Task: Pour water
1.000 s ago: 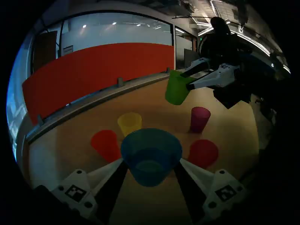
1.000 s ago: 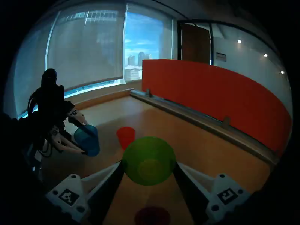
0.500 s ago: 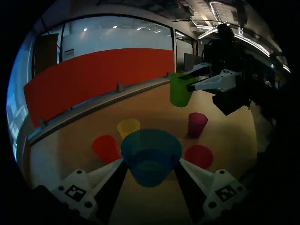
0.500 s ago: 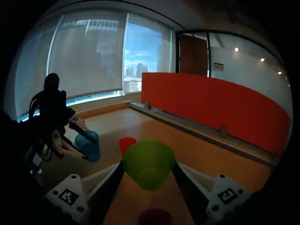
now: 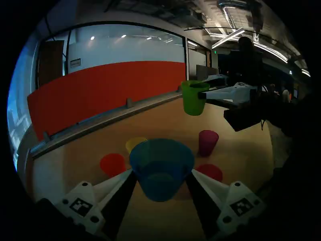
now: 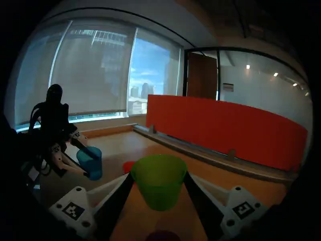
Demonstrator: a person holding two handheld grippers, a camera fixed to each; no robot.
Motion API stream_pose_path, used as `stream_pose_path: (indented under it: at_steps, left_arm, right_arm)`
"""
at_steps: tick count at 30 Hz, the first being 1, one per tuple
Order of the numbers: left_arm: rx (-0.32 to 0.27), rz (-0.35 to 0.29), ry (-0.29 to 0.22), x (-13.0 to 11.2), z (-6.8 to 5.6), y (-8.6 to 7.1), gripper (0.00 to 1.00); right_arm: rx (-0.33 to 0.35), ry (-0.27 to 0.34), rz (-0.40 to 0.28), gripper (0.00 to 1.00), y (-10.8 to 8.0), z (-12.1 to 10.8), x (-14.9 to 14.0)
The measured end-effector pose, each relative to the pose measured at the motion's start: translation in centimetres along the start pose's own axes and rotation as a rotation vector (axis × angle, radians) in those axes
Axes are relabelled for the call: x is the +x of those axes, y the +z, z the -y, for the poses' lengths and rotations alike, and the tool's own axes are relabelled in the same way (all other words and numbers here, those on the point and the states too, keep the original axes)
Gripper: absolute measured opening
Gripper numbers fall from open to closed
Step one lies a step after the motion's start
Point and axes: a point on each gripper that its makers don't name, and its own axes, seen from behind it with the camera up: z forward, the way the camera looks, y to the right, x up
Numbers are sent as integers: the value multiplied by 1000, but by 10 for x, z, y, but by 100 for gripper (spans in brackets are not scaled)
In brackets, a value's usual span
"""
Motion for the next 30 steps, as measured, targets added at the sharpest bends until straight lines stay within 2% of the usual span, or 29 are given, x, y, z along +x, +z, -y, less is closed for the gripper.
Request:
stream_pose_path:
  at_steps: [11, 30]
  left_arm:
    - [4, -56, 0, 13, 1, -7, 81]
    - [4, -173, -29, 35, 3, -16, 81]
  right_arm:
    - [-15, -4, -66, 93, -4, 4, 12]
    - [-18, 25, -99, 93, -7, 3, 15]
